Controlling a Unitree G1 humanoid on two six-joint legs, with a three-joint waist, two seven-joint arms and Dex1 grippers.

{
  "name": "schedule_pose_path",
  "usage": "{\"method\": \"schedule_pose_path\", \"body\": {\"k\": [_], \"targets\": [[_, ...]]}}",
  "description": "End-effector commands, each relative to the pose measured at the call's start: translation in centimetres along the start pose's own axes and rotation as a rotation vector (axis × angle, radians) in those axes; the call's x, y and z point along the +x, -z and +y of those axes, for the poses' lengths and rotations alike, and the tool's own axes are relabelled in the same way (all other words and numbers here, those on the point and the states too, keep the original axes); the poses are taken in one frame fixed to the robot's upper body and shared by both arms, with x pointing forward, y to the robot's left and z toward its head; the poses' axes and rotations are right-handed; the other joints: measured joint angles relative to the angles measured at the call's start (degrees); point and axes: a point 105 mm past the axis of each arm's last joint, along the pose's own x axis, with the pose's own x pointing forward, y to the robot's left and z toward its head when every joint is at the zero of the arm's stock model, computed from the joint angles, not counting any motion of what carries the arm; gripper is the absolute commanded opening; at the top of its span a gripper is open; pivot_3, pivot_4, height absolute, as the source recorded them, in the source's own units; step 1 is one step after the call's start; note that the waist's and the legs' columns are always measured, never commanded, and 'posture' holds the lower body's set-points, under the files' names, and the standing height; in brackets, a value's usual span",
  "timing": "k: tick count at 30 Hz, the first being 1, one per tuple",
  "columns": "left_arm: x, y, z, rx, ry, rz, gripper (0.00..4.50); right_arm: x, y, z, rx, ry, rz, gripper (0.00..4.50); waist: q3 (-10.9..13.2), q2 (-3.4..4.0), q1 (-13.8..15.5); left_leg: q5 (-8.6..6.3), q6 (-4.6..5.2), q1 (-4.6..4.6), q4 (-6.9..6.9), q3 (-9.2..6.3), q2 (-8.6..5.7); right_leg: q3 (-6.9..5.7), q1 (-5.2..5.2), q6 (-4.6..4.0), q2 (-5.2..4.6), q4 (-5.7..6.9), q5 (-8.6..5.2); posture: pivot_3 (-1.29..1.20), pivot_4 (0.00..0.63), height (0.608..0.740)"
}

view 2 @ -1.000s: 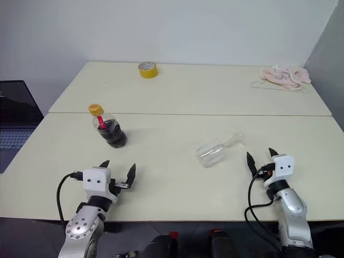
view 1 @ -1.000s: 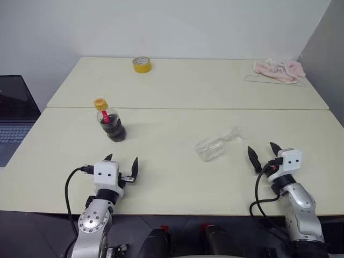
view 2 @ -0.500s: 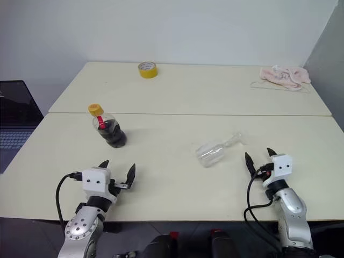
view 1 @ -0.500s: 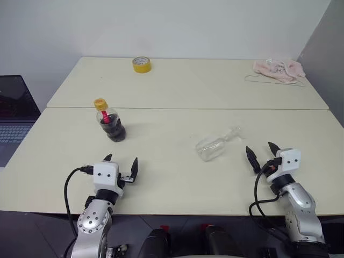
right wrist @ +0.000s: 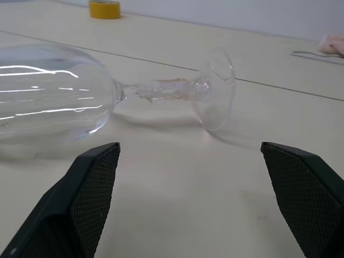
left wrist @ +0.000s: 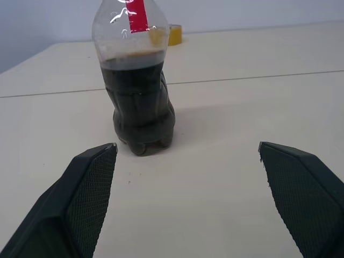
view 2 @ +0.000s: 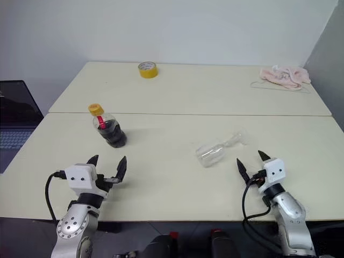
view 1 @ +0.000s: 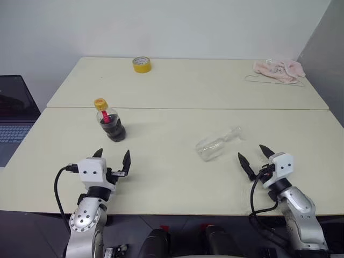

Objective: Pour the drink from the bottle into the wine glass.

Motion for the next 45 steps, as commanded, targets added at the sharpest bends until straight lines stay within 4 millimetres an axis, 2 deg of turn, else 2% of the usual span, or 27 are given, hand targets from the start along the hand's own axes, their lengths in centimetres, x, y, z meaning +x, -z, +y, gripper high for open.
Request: {"method": "schedule_pose_path", "body": {"k": [1,5,8,13,19,24,30,37,45], "targets": [[0.3,-1.4,0.2,0.023,0.008,-0.054,4.45,-0.3,-2.3,1.2,-0.056,-0.101,-0.079,4.50,0.0,-0.01,0.0,0.00,0.00,0.00,0.00,-0.01,0.00,-0.01,0.00,0.00,0.00,0.00,0.00,0.00,0.150,0.740],[0.5,-1.7,0.2,0.044,0.017,-0.057,4.45,-1.1,-4.1,3.3,-0.035,-0.272,-0.105,4.50,0.0,0.00,0.0,0.00,0.00,0.00,0.00,-0.01,0.00,0.00,0.00,0.00,0.00,0.00,0.00,0.00,0.150,0.740],[0.7,-1.9,0.7,0.050,0.001,-0.063,4.45,-2.0,-6.3,4.9,0.004,-0.406,-0.114,4.50,0.0,-0.01,0.1,0.00,0.00,-0.02,0.00,-0.04,0.00,-0.02,0.01,0.01,0.00,-0.02,0.00,0.00,0.150,0.740],[0.9,-1.7,1.6,0.020,-0.039,-0.046,4.45,-2.4,-8.0,6.2,0.026,-0.540,-0.093,4.50,0.0,-0.07,0.1,0.00,0.01,0.00,0.01,-0.10,0.01,-0.10,0.09,0.01,0.00,-0.05,-0.01,0.00,0.150,0.740],[1.5,-1.3,2.8,-0.001,-0.084,-0.010,4.45,-1.0,-8.7,6.6,0.032,-0.569,-0.103,4.50,0.1,-0.10,0.2,0.00,0.01,0.01,0.02,-0.13,0.00,-0.14,0.11,0.01,0.00,-0.07,-0.01,0.00,0.150,0.740],[2.5,-0.1,4.8,0.016,-0.177,0.095,4.45,0.4,-8.8,6.7,0.022,-0.568,-0.139,4.50,0.1,-0.13,0.3,0.00,0.01,0.02,0.03,-0.14,-0.01,-0.15,0.13,0.02,0.00,-0.08,-0.01,0.00,0.150,0.740],[4.4,0.1,4.5,0.056,-0.089,0.127,4.45,1.5,-9.4,8.6,0.005,-0.650,-0.169,4.50,0.1,-0.13,0.2,0.01,-0.01,0.01,0.03,-0.14,-0.01,-0.14,0.09,0.01,0.00,-0.06,0.00,0.00,0.150,0.740],[6.4,-0.1,4.6,0.088,-0.015,0.141,4.45,1.2,-10.7,10.8,-0.022,-0.823,-0.154,4.50,0.1,-0.13,0.2,0.01,-0.01,-0.01,0.03,-0.16,-0.02,-0.15,0.07,0.01,-0.02,-0.08,0.00,0.00,0.150,0.740],[8.0,-0.2,4.9,0.111,0.006,0.162,4.45,2.1,-12.9,11.4,-0.041,-0.868,-0.176,4.50,0.1,-0.14,0.2,0.01,-0.02,-0.14,0.04,-0.18,-0.02,-0.16,-0.08,0.00,-0.02,-0.05,0.01,0.00,0.150,0.740]]}}
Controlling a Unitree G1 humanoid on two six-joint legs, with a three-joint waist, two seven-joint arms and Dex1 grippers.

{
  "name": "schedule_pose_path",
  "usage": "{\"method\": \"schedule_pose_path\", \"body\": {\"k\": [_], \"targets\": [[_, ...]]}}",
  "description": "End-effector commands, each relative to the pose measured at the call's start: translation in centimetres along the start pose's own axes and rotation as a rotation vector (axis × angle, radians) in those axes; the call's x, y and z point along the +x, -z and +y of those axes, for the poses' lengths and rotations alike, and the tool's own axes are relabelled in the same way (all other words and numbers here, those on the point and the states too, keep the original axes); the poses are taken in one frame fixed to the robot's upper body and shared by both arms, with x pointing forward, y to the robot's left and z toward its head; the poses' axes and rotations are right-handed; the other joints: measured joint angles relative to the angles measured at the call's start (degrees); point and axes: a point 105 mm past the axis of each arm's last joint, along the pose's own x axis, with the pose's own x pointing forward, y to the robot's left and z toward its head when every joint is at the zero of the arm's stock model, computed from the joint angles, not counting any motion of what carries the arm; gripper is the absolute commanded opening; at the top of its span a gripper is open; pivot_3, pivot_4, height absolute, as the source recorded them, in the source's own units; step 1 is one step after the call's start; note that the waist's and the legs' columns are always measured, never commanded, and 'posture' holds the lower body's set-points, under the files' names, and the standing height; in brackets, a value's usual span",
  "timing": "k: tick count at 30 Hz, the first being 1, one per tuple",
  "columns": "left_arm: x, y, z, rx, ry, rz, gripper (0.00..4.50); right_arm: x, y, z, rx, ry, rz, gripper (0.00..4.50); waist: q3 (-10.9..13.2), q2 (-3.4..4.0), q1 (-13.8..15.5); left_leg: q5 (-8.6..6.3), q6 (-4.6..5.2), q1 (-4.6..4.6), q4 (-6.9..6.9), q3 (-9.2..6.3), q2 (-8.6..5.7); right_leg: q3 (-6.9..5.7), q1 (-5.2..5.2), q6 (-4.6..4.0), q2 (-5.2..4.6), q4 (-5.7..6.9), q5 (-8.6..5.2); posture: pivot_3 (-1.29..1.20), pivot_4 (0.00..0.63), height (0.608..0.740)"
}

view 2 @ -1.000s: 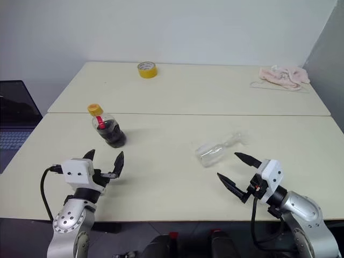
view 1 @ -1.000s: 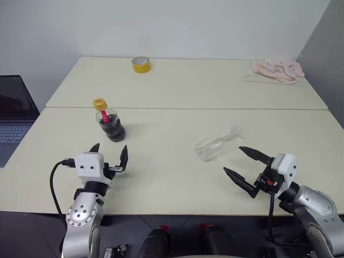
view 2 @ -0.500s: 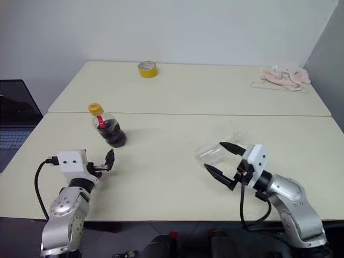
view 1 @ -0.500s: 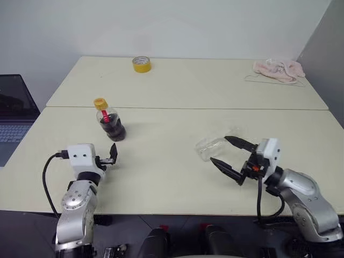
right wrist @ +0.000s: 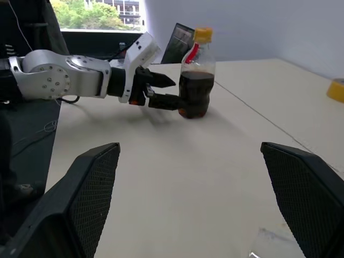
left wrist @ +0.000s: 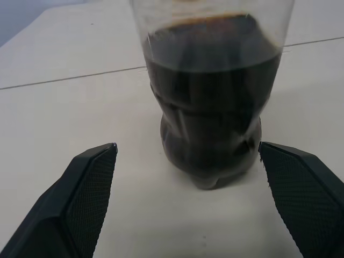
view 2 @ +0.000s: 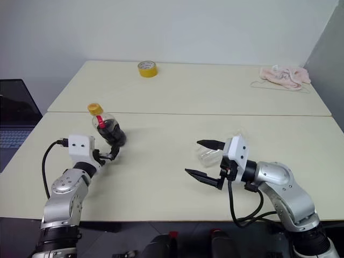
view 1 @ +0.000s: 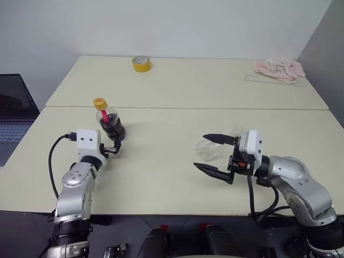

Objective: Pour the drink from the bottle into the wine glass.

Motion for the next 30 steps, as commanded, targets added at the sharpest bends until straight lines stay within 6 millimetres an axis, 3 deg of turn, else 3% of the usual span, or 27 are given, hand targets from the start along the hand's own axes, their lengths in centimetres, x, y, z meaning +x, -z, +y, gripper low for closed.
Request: {"method": "schedule_pose_path", "body": {"k": [1,14,24,27,30], "targets": [[0.6,-1.1,0.0,0.036,0.019,-0.029,4.45,0.7,-1.7,0.4,-0.023,-0.028,-0.049,4.50,0.0,0.00,0.0,0.00,0.00,-0.04,0.01,0.00,0.00,0.00,-0.03,0.00,0.00,0.01,0.00,0.00,0.150,0.740],[2.5,-3.2,-0.3,0.038,0.018,-0.108,4.45,1.7,-3.5,-0.5,-0.041,-0.031,-0.065,4.50,0.0,0.00,-0.1,0.01,-0.01,-0.13,0.03,-0.01,0.00,-0.01,-0.20,0.00,0.00,0.06,0.01,0.00,0.150,0.740],[3.8,-3.5,-0.5,0.038,0.011,-0.119,4.45,2.6,-4.7,-0.8,-0.054,-0.029,-0.079,4.50,0.0,-0.01,-0.1,0.01,-0.02,-0.24,0.04,-0.01,-0.01,-0.01,-0.31,-0.01,-0.01,0.09,0.02,0.00,0.150,0.740],[4.1,-3.2,-0.6,0.029,0.017,-0.104,3.86,2.7,-4.9,-0.8,-0.055,-0.024,-0.084,4.50,0.0,-0.01,-0.2,0.01,-0.02,-0.25,0.04,0.01,-0.01,0.00,-0.31,-0.01,-0.01,0.08,0.02,0.00,0.150,0.740],[4.3,-3.1,-1.1,0.031,0.044,-0.106,2.92,2.7,-5.0,-0.8,-0.056,-0.017,-0.088,4.50,0.0,-0.01,-0.2,0.02,-0.02,-0.26,0.05,0.00,-0.01,0.00,-0.32,-0.01,-0.02,0.08,0.02,0.00,0.150,0.740]]}}
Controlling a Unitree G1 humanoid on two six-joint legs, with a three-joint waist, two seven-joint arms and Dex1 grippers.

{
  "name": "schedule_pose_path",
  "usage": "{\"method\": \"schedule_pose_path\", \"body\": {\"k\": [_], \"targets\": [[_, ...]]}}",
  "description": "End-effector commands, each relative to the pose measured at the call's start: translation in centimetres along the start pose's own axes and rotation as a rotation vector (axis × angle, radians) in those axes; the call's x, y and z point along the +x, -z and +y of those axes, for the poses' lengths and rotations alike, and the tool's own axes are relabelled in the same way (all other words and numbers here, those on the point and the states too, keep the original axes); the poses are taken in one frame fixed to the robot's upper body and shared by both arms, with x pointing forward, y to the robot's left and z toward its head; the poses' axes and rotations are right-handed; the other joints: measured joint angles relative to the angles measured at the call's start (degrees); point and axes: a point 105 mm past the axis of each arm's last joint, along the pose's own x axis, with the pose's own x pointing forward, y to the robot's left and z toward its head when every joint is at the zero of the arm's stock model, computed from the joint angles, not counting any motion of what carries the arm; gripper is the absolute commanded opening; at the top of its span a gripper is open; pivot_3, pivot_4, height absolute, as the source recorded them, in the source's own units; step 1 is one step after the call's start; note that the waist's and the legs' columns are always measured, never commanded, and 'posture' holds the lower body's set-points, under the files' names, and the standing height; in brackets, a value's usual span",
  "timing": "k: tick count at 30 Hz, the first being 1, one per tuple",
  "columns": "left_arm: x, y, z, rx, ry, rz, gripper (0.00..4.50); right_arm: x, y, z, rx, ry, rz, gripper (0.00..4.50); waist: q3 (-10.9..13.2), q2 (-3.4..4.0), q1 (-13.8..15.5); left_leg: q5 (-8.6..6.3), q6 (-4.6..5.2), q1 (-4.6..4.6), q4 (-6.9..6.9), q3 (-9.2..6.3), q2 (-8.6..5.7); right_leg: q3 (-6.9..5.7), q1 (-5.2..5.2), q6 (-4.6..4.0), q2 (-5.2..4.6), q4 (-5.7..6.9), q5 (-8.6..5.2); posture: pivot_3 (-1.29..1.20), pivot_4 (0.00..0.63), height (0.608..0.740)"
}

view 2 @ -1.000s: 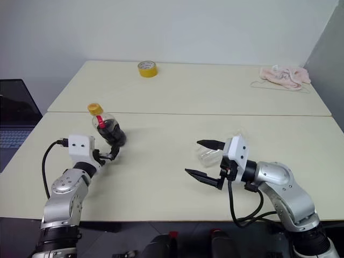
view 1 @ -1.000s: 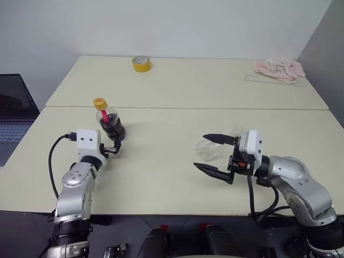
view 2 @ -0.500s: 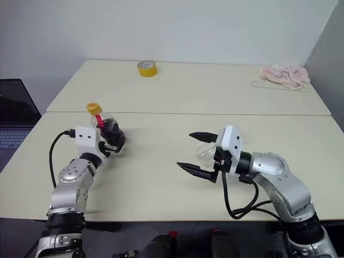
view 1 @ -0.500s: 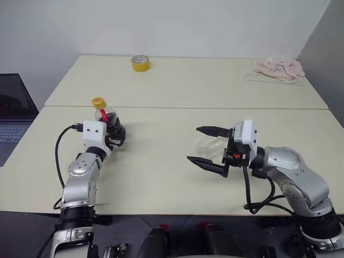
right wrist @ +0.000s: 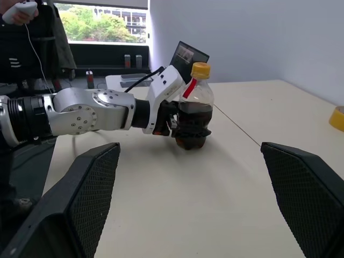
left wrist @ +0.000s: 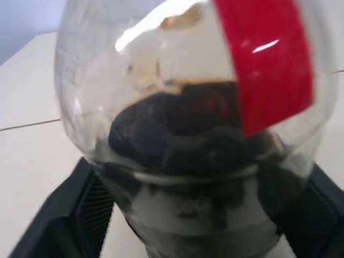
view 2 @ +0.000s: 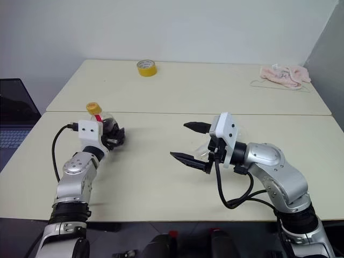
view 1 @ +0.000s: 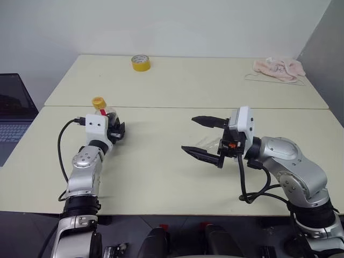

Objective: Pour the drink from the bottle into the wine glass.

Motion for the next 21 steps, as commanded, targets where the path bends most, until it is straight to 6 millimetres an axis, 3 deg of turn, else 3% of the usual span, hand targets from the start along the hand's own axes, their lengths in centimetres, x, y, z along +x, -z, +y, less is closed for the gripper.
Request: {"method": "schedule_pose_path", "body": {"k": [1,5,11,21], "targets": [[0.4,-0.9,-0.3,0.015,0.020,-0.033,2.67,0.1,-1.4,0.3,-0.041,-0.003,-0.041,4.50,0.0,0.00,0.0,0.00,0.00,0.01,0.00,0.00,0.00,0.00,0.00,0.00,0.00,0.01,0.00,0.00,0.150,0.740],[0.4,-1.3,-0.7,0.010,0.041,-0.053,1.96,0.0,-1.5,0.1,-0.042,0.017,-0.044,4.50,0.0,0.00,0.0,0.00,0.00,0.01,-0.01,-0.01,0.00,-0.01,0.00,0.00,0.00,0.02,0.00,0.00,0.150,0.740],[0.1,-2.2,-1.8,-0.003,0.090,-0.076,1.92,0.0,-1.5,-0.3,-0.037,0.056,-0.051,4.50,0.0,0.00,-0.1,0.00,0.00,0.00,0.00,0.00,0.00,0.00,0.00,0.00,0.00,0.02,0.00,0.00,0.150,0.740],[-2.7,-5.2,-8.9,0.043,0.232,-0.100,1.87,1.0,-1.7,-2.1,0.063,0.200,-0.041,4.50,0.0,-0.01,-0.1,0.02,-0.03,-0.13,0.01,0.00,-0.01,0.04,-0.10,0.00,-0.02,0.02,0.01,0.00,0.150,0.740]]}}
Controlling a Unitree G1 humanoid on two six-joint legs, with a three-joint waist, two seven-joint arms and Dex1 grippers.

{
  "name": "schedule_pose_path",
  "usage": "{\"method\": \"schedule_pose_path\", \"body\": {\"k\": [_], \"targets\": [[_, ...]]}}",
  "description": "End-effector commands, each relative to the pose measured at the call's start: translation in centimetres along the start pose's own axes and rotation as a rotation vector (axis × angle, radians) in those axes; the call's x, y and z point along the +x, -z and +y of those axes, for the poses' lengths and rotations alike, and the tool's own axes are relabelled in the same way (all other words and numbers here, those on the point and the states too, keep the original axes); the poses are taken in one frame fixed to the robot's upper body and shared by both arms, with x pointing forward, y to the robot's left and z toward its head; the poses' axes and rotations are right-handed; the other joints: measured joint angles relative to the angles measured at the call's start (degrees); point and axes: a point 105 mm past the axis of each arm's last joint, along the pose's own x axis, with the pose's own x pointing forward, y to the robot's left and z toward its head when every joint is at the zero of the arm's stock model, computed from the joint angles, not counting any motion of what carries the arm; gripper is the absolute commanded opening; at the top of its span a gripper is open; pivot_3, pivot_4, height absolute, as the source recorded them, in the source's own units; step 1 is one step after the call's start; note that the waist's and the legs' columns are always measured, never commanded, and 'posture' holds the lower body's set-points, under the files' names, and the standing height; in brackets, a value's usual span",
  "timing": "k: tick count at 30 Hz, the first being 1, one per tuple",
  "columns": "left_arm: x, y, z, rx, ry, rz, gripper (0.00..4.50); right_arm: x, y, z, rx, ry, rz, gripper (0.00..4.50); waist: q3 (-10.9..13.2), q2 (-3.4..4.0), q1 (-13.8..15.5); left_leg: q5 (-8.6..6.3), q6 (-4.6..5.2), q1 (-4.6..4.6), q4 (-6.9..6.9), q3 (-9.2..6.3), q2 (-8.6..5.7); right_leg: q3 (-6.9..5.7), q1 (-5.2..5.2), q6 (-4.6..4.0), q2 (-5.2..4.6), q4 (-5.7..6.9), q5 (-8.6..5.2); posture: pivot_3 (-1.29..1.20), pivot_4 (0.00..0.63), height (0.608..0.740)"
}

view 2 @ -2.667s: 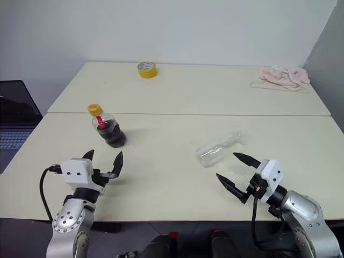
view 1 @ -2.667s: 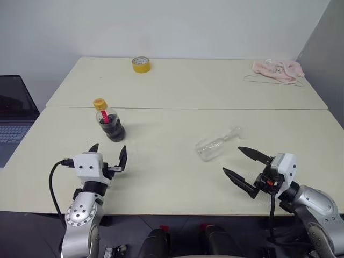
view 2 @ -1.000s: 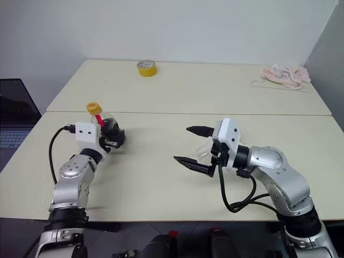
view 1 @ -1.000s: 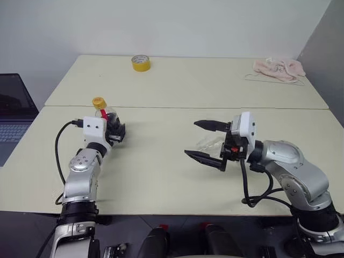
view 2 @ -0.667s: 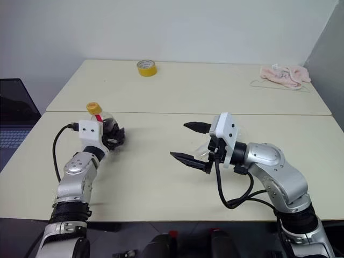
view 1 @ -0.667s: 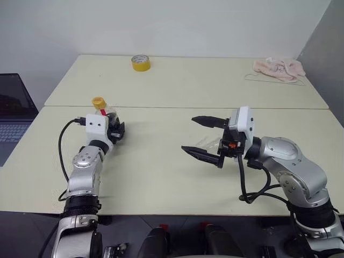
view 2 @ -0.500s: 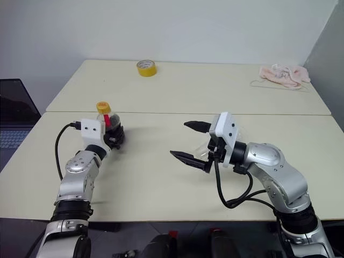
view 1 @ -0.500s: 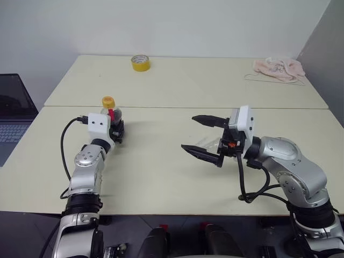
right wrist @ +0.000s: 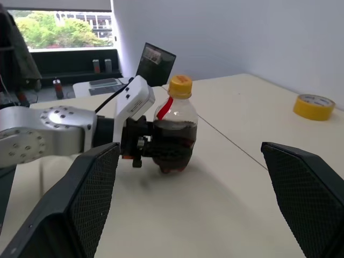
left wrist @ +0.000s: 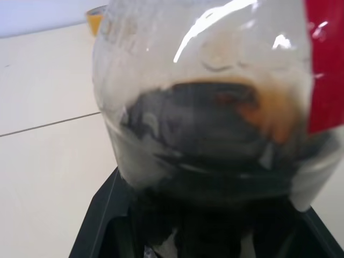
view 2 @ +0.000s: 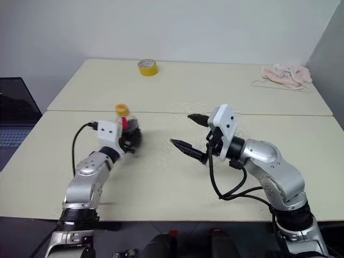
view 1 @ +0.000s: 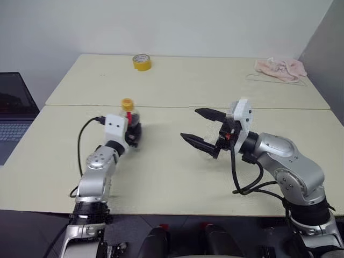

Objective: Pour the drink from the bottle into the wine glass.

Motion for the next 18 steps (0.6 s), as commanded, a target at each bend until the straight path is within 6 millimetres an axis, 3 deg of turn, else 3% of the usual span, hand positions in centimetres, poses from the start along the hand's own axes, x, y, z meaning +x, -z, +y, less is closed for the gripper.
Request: {"method": "schedule_pose_path", "body": {"k": [1,5,18], "targets": [[-0.5,-2.9,-2.0,0.056,0.019,-0.082,1.87,0.6,-0.9,-0.2,-0.007,0.035,-0.020,4.50,0.0,0.00,0.0,0.00,0.01,0.00,0.00,0.01,0.00,0.00,-0.01,0.00,0.00,0.00,0.00,0.00,0.150,0.740],[-0.7,-3.3,-4.2,0.134,0.026,-0.093,1.85,2.1,0.4,-1.0,0.018,0.103,0.073,4.50,0.0,0.01,-0.2,-0.01,0.02,0.04,-0.02,0.07,0.00,0.05,-0.02,0.00,0.03,0.06,0.00,0.00,0.150,0.740],[-0.7,-3.1,-3.9,0.328,-0.092,-0.156,1.82,5.5,-0.6,0.4,0.094,0.083,0.051,4.50,0.0,0.01,-0.1,-0.01,0.03,0.00,-0.02,0.07,0.00,0.04,-0.08,-0.01,0.03,0.04,0.00,0.00,0.150,0.740]]}}
